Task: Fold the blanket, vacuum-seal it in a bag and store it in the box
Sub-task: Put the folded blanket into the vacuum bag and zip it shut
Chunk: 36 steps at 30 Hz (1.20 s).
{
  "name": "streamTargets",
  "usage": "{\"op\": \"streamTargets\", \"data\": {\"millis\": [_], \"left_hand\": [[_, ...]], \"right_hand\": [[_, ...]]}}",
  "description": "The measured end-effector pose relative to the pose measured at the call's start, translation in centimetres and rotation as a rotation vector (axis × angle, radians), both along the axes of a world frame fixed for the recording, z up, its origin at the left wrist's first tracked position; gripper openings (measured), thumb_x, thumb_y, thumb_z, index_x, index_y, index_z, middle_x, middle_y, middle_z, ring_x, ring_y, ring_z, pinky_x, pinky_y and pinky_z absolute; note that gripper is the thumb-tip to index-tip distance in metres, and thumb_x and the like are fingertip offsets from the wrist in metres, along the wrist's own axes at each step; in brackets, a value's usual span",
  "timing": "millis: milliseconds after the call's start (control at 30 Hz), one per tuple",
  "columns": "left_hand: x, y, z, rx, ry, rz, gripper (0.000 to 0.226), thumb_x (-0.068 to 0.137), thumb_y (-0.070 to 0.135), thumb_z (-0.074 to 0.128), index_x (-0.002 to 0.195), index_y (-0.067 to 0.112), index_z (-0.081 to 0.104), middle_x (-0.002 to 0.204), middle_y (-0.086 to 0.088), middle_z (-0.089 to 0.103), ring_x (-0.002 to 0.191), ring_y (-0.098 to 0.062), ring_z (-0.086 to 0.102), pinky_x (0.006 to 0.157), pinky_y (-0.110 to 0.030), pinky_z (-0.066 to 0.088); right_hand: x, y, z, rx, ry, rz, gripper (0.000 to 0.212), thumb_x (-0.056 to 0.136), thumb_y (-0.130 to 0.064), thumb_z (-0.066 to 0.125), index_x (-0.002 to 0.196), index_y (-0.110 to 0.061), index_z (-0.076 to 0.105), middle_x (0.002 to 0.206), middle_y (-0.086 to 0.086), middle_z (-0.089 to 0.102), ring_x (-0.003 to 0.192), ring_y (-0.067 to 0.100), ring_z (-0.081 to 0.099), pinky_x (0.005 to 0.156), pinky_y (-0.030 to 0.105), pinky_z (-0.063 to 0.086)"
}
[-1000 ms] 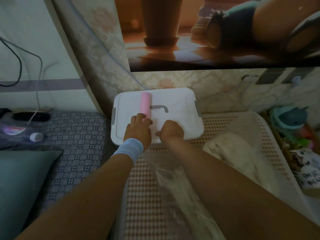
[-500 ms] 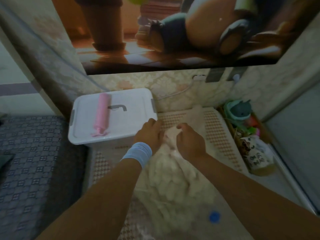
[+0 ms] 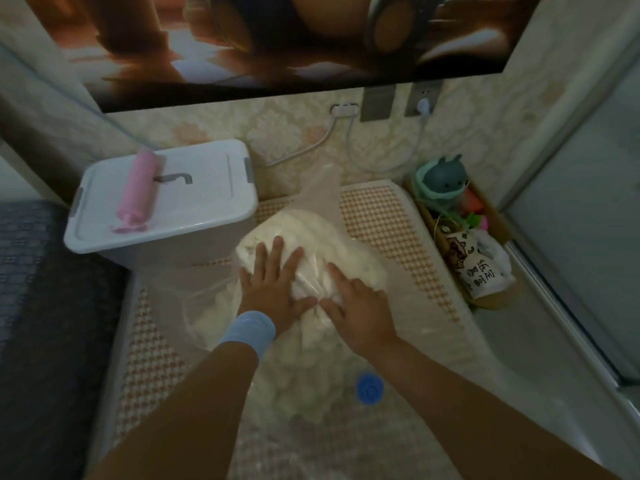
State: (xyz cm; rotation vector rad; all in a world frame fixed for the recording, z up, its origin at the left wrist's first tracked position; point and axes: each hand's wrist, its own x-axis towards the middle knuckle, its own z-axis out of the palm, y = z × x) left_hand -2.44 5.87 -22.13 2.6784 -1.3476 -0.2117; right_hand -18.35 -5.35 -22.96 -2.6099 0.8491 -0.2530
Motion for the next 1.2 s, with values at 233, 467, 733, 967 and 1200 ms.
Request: {"op": "streamTargets", "data": {"millis": [233,467,733,967,1200], "left_hand": [[3.1,-5.0,-1.4,-0.037,0.008,-0.069,0.093,0.073,0.080,0.046,0.148,0.042,0.006,0.157,0.012,-0.022,0.147,-0.024,-0.015,0.113,-0.062,0.010],[2.5,-5.3,0.5,-0.139,-0.112,0.004,0.085,0.079,0.078,0.039,0.150,0.042,0.009,0.160,0.006,-0.008,0.147,-0.023,-0.002,0.116,-0.056,0.006],[-4.2,4.9,2.2,-0.537,-0.324,0.101,0.036,0.089,0.043,0.053,0.115,0.017,0.051,0.122,-0.009,0.045,0.114,-0.030,0.044,0.093,-0.040,0.039],[-14.6,16.8,-1.5,-0.253,-0.097,0.255,0.038,0.092,0.050,0.046,0.113,0.017,0.050,0.122,-0.009,0.046,0.107,-0.032,0.052,0.088,-0.040,0.043],[-18.3,21.5,-9.1,0.143,0.194,0.173,0.103,0.075,0.074,0.055,0.153,0.031,0.002,0.160,-0.007,0.004,0.145,-0.032,0.016,0.114,-0.043,0.026]], "right_hand": [[2.3,-3.5,-2.8,-0.184,-0.065,-0.111,0.063,0.095,-0.061,0.031,0.151,-0.034,0.038,0.121,0.007,0.066,0.103,0.027,0.064,0.090,0.040,0.047],[2.3,-5.2,-1.3,-0.140,-0.063,-0.119,0.067,0.095,-0.068,0.031,0.153,-0.033,0.029,0.138,0.007,0.058,0.123,0.029,0.057,0.103,0.045,0.042],[-4.3,1.7,0.1,-0.194,-0.339,-0.089,0.053,0.099,-0.040,0.046,0.149,-0.023,0.036,0.128,0.009,0.063,0.112,0.033,0.061,0.090,0.047,0.052],[-11.7,10.9,-2.1,-0.156,-0.154,0.143,0.035,0.104,-0.020,0.041,0.136,-0.020,0.055,0.131,0.010,0.060,0.118,0.032,0.056,0.093,0.040,0.048],[-12.7,15.6,-10.0,-0.109,0.148,0.254,0.056,0.100,-0.021,0.044,0.146,-0.052,0.033,0.158,0.003,0.023,0.146,0.035,0.020,0.112,0.063,0.027]]}}
